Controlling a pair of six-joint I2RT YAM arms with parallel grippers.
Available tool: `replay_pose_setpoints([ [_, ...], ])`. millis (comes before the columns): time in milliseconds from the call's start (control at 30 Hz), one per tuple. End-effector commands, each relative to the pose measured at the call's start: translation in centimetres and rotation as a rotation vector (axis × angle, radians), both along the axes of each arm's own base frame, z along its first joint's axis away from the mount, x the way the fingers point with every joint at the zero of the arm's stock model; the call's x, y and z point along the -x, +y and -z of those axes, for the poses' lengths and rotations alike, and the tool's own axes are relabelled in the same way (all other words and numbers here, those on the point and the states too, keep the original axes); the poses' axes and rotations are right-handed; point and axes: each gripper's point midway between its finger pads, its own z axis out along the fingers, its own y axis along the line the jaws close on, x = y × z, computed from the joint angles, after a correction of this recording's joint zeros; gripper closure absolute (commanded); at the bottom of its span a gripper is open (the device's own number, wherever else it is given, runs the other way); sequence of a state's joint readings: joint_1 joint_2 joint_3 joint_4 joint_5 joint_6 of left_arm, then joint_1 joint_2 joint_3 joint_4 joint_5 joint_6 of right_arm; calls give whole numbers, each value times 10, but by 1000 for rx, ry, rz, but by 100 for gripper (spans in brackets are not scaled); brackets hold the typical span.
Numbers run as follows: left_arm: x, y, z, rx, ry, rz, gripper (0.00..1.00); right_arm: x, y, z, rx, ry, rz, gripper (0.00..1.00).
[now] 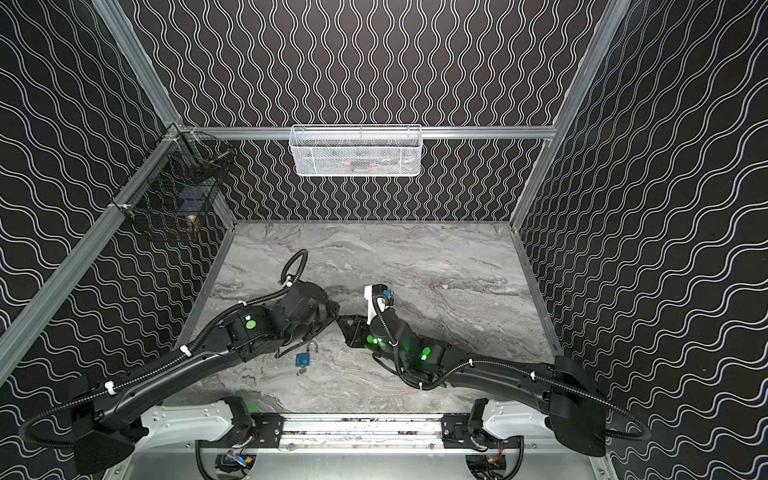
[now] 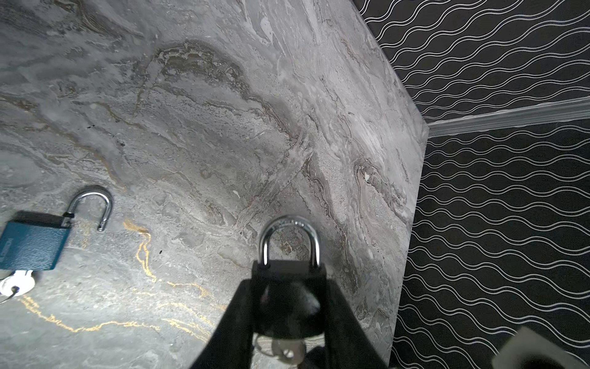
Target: Unlock with the key
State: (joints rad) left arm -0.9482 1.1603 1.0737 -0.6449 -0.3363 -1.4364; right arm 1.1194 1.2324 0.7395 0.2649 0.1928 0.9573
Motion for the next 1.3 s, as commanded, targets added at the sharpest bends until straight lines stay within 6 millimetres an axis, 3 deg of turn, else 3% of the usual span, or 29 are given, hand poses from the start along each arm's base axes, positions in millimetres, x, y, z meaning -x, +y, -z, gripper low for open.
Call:
replay_pose_setpoints([
  [0, -5, 1, -6, -2, -32, -11, 90, -4, 3, -10, -36, -1, 18, 82],
  [267, -7, -3, -10, 9, -37, -5, 91, -6, 8, -8, -29, 11, 8, 84],
  [700, -9, -8, -12, 17, -38, 4, 91, -7, 1, 6, -11, 32, 31, 86],
  [1067, -7, -11, -18, 38, -43, 26, 92, -12, -2, 1, -14, 5, 52, 92],
  [1267, -2, -23, -19, 71, -32, 68, 94, -17, 0, -7, -4, -33, 56, 94],
])
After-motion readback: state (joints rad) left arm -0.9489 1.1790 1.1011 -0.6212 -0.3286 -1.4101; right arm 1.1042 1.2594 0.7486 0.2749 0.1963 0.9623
